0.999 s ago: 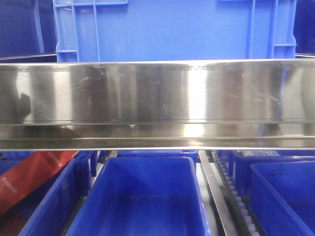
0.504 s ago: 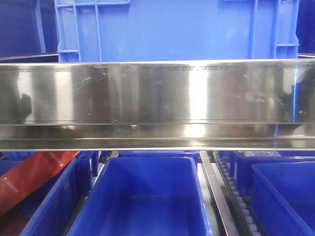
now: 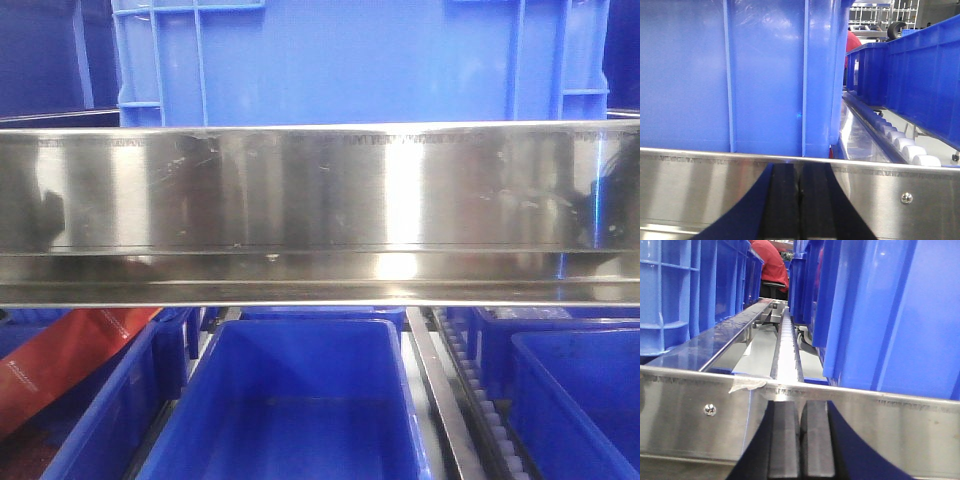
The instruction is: Place cylindrical capacitor in blue bin on shelf
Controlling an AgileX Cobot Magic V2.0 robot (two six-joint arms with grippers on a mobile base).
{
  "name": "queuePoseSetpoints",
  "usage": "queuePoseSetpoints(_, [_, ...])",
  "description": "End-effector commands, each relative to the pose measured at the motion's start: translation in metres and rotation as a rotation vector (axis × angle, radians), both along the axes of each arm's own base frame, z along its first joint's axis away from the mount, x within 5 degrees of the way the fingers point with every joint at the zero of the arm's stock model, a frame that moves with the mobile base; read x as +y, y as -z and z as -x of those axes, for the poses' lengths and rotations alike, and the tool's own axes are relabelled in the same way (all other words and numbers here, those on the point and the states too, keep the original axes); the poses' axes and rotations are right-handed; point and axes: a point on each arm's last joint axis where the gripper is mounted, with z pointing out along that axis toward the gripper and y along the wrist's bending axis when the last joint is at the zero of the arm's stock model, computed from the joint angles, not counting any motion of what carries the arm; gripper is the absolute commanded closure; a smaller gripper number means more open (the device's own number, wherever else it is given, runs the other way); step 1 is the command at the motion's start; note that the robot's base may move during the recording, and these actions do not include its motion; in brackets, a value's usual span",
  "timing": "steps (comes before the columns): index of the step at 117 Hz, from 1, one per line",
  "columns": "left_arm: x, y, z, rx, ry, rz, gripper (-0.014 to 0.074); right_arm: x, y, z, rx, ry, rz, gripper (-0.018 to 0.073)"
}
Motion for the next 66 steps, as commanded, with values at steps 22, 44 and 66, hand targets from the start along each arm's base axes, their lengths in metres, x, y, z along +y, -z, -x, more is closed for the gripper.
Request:
queuePoseSetpoints(22, [0.0001,-0.0022,0.0006,-0.023,-0.001,0.009,0.0707,-0.0005,0.0,0.0001,-0.008,0.008,0.01,0.0722])
queuePoseSetpoints(44, [0.0001,-0.0022,0.0006,-0.023,-0.001,0.009,0.0707,-0.0005,0.0,0.0001,-0.008,0.008,0.01,0.0722])
queuePoseSetpoints(66, [0.0001,-0.0022,0.0006,-0.023,-0.001,0.009,0.0707,-0.0005,0.0,0.0001,-0.008,0.008,0.01,0.0722])
